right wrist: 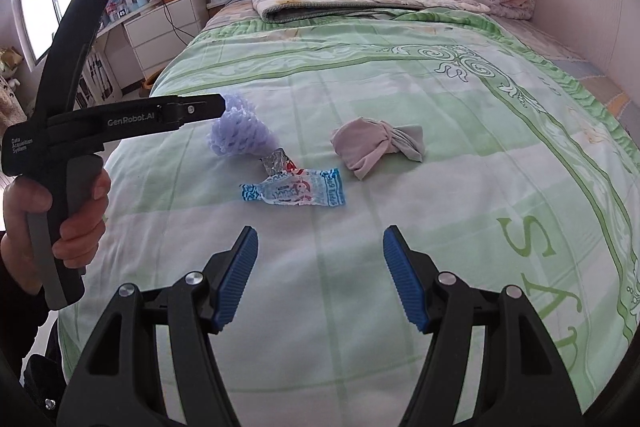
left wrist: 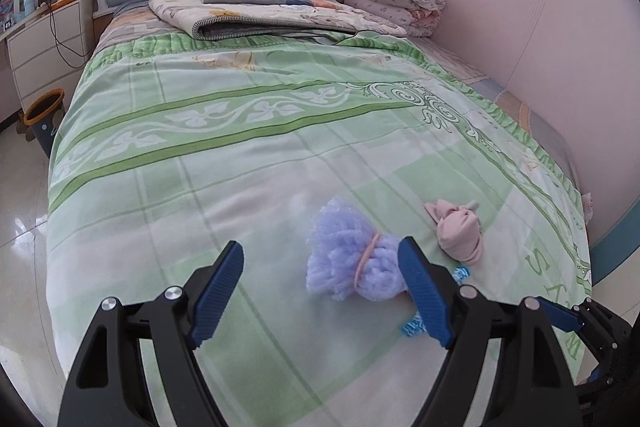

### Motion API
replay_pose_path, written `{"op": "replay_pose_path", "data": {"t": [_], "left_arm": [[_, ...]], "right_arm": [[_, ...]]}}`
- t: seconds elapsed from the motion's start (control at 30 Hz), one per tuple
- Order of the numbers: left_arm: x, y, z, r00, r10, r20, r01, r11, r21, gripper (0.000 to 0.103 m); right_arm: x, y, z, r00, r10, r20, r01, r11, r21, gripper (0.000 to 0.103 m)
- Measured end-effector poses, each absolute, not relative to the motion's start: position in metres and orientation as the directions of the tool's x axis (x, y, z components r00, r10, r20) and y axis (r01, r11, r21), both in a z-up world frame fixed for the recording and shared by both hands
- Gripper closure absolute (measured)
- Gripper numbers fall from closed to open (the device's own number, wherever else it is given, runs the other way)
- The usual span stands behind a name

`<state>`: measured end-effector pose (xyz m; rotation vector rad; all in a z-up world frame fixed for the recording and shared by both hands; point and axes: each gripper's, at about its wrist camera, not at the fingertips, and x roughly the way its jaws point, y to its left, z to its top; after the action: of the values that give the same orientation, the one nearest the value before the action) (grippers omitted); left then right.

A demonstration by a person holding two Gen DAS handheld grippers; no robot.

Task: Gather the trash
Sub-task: 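Move both open tools back over the bed toward the remaining trash, then grasp the purple mesh net with the left tool while the right tool grasps the blue wrapper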

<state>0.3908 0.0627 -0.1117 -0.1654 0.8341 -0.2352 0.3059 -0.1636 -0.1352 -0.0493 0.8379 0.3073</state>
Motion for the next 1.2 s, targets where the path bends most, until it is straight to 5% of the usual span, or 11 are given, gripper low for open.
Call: {"op": "replay_pose_path", "data": {"t": [0.53, 0.87, 1.2], "left_arm": [[0.427, 0.065, -0.137, 0.615, -0.395, -0.683, 0.147, 0.908, -0.393, 0.028], [0.423, 0.061, -0.136, 0.618, -0.47, -0.63, 0.206, 0.871, -0.447, 0.06], [0.419, 0.057, -0.133, 0.638, -0.465, -0.614, 0.228, 0.876, -0.426, 0.085]], "right_arm": [[0.378, -0.132, -0.171, 0.575, 0.223, -0.788, -0.321, 0.946, 0.033, 0.041], [0.377, -0.131, -0.173, 0.574, 0.213, -0.791, -0.324, 0.946, 0.019, 0.06], [0.36, -0.117, -0.168, 0.572, 0.241, -0.784, -0.37, 0.929, 0.017, 0.093]]}}
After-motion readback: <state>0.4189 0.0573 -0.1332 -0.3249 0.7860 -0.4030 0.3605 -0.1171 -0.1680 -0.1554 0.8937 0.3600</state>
